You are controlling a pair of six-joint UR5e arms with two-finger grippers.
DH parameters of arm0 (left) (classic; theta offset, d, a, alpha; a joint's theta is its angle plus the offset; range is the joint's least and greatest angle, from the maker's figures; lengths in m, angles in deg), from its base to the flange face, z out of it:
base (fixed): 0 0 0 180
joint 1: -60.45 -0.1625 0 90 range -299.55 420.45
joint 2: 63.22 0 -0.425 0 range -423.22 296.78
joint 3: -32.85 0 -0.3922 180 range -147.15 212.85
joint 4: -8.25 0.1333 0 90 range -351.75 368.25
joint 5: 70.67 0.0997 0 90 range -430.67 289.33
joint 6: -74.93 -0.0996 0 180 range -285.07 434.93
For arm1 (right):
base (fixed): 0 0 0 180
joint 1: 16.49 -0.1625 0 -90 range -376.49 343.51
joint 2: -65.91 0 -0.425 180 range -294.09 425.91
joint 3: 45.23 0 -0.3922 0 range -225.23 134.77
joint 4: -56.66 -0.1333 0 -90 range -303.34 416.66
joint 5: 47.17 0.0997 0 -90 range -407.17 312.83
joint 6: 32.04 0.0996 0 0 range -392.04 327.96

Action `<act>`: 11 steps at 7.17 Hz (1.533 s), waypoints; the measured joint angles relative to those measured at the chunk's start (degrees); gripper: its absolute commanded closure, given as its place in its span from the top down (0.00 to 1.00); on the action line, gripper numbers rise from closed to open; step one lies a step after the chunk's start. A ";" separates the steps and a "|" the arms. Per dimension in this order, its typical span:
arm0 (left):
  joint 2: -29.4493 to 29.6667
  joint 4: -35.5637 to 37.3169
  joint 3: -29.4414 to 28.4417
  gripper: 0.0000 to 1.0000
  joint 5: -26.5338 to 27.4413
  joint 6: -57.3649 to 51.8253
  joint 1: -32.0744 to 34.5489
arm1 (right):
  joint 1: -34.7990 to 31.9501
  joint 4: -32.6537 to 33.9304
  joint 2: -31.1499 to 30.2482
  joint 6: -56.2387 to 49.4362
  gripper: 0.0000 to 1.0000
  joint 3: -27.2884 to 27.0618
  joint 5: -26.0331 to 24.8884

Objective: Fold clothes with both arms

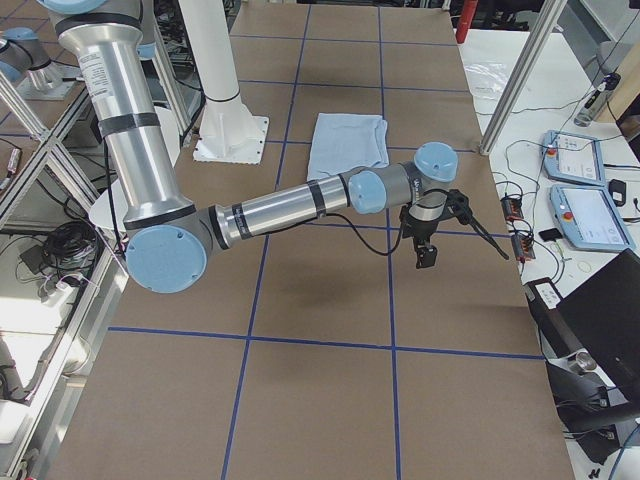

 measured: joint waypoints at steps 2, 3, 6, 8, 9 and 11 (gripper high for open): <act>-3.79 -3.02 -0.44 0.99 -0.66 -1.91 1.23 | -3.65 7.09 -4.46 -5.95 1.00 -5.49 -0.42; -4.17 -3.94 -2.26 0.99 -0.64 -2.28 1.26 | -4.27 7.88 -5.68 -6.58 1.00 -6.75 -0.89; -3.32 -1.02 -5.52 0.99 -1.07 -2.59 1.31 | -4.63 8.76 -8.38 -6.43 1.00 -7.01 -1.99; -3.39 4.82 -5.43 0.99 -1.31 -2.65 1.39 | -4.65 8.94 -9.60 -5.74 1.00 -7.09 -0.26; -3.62 6.74 -5.20 0.99 -1.41 -2.75 1.46 | -4.66 8.88 -10.08 -5.52 1.00 -7.04 1.26; -3.78 9.41 -5.02 0.99 -3.35 -3.08 1.54 | -4.66 8.66 -10.79 -3.06 1.00 -7.10 3.30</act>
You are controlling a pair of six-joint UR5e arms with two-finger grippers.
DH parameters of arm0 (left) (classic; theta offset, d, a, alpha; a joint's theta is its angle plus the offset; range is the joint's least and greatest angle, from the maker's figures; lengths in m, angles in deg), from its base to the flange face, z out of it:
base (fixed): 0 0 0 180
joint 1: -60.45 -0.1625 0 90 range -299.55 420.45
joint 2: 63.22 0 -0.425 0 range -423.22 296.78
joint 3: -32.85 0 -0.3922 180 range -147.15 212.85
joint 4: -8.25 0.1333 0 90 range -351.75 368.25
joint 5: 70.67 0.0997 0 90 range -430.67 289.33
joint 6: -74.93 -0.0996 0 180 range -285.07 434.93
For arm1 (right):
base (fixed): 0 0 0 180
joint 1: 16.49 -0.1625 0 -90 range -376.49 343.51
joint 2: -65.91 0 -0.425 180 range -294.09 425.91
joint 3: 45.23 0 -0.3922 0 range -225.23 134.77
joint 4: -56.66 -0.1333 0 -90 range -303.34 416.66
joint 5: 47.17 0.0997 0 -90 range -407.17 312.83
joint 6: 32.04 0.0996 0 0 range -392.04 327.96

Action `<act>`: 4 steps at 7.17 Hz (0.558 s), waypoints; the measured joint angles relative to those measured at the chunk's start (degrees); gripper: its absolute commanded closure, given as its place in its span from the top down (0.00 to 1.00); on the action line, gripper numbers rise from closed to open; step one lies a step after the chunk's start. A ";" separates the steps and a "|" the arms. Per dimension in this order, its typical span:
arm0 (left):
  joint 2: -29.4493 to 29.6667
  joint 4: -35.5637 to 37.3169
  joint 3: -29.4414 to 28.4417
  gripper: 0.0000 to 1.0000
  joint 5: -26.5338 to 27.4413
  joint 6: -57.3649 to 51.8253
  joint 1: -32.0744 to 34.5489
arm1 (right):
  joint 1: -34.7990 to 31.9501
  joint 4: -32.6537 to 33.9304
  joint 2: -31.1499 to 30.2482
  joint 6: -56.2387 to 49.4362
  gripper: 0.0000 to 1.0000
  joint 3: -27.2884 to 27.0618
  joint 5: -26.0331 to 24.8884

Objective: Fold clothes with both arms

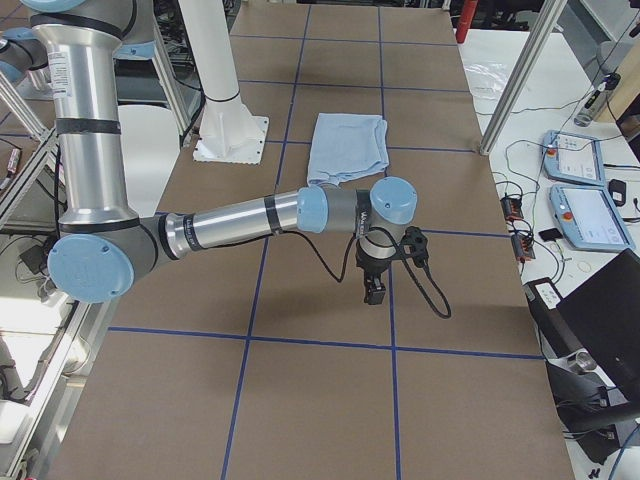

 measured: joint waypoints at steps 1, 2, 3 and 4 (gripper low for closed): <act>-0.03 0.47 0.02 0.99 -0.90 -0.06 0.02 | 0.00 -0.06 -0.27 1.99 1.00 0.05 0.27; 0.05 0.67 0.04 0.99 -1.31 -0.09 0.02 | 0.00 -0.11 -0.81 2.96 1.00 0.23 0.28; 0.15 0.74 0.07 0.99 -1.50 -0.10 0.02 | -0.10 -0.16 -1.56 3.32 1.00 0.34 0.21; 0.13 0.71 0.10 0.99 -1.57 -0.10 0.02 | -0.25 -0.18 -2.26 3.46 1.00 0.44 0.20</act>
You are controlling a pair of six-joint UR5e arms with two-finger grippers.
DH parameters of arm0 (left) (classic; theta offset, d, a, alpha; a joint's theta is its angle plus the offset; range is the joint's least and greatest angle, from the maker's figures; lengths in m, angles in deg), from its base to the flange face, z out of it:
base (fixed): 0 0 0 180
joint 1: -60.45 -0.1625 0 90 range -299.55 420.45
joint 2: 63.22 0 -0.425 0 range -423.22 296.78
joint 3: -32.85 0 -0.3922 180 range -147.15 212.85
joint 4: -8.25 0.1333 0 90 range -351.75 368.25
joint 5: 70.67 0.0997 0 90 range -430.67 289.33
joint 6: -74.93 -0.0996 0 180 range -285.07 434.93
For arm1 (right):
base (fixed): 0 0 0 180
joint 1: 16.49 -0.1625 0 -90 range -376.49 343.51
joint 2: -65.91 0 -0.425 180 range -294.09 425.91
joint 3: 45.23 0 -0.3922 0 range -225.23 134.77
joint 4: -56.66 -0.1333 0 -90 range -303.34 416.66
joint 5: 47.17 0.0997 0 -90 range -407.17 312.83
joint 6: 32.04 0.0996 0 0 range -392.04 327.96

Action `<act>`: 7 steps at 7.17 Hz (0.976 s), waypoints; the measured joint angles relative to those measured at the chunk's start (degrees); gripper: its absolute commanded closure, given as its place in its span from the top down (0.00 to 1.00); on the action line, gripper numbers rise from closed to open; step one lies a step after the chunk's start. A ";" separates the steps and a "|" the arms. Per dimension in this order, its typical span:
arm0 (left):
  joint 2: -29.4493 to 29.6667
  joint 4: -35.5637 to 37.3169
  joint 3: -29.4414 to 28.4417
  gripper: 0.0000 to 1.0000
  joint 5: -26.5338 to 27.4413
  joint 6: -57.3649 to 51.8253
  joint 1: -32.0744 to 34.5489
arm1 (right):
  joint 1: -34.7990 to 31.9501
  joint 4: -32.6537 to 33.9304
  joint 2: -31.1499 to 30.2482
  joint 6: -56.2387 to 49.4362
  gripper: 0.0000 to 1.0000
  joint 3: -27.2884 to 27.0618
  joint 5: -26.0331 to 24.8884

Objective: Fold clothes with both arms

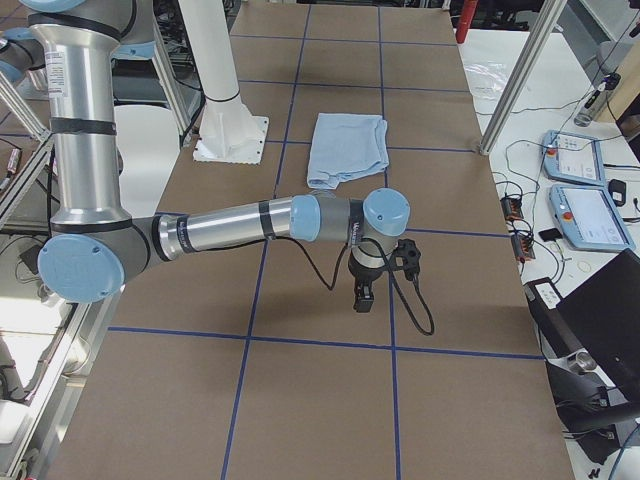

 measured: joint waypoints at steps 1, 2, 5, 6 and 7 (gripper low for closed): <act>-0.11 -0.11 0.02 0.99 -0.03 0.00 0.00 | -0.51 -0.20 -0.70 0.05 1.00 0.40 0.06; -0.16 -0.18 0.03 0.99 -0.03 0.00 0.00 | -1.51 -0.85 -1.51 0.05 1.00 1.02 0.12; -0.22 -0.31 0.03 0.99 -0.04 0.00 0.00 | -3.64 -5.64 -4.29 -0.03 1.00 3.20 0.02; -0.23 -0.37 0.03 0.99 -0.04 0.00 0.00 | -3.85 -7.46 -4.72 -0.05 1.00 4.37 -0.12; -0.25 -0.40 0.03 0.99 -0.04 0.00 0.00 | -3.95 -9.79 -5.16 0.07 1.00 5.58 -0.24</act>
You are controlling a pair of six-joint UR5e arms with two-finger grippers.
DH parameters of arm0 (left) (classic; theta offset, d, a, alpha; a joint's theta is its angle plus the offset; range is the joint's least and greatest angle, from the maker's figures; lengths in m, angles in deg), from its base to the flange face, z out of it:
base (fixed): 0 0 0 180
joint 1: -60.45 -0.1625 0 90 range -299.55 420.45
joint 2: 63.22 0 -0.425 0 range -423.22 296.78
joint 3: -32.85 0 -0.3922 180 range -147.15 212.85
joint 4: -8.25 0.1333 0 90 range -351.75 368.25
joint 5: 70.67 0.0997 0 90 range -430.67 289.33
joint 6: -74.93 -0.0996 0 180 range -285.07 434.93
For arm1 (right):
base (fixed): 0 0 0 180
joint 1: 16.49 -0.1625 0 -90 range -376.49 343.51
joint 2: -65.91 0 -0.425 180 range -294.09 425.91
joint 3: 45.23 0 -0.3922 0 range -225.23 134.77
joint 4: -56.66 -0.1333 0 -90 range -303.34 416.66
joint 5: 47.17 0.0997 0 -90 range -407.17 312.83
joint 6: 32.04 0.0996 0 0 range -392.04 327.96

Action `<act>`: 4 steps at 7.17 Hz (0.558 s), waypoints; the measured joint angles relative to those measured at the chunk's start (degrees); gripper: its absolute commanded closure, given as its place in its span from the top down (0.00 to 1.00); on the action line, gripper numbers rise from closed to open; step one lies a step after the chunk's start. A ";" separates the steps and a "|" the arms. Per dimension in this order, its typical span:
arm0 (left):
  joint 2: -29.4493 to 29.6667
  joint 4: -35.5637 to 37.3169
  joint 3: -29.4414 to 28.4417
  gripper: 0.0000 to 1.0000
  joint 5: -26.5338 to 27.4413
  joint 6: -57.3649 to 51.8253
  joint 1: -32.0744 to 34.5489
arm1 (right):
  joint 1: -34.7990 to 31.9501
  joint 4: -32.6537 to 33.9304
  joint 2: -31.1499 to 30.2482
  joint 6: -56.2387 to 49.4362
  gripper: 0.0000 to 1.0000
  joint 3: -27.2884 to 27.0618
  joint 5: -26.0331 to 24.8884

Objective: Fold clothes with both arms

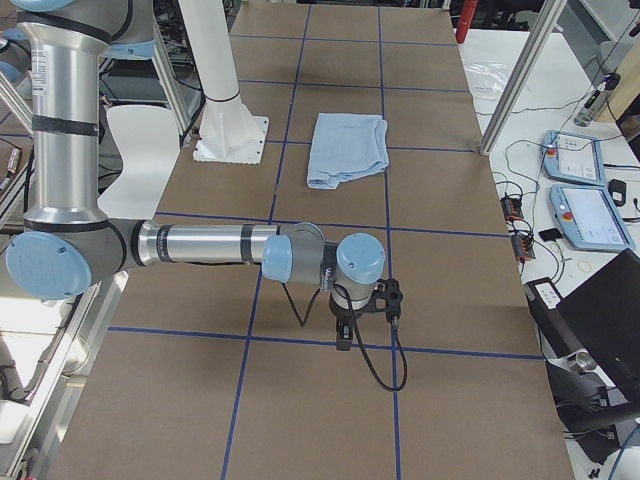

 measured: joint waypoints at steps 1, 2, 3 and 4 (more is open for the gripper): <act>0.00 0.01 0.03 0.99 0.00 0.00 0.00 | -0.08 -1.36 -0.15 0.72 1.00 0.34 -0.06; 0.00 0.04 0.06 0.99 0.00 0.00 0.00 | -0.14 -1.94 -0.06 1.94 1.00 0.17 -0.06; 0.00 0.08 0.07 0.99 0.00 0.00 0.00 | -0.17 -2.10 -0.01 2.66 1.00 0.00 -0.05; 0.00 0.13 0.08 0.99 0.00 0.00 0.00 | -0.19 -2.15 0.02 2.98 1.00 -0.07 -0.04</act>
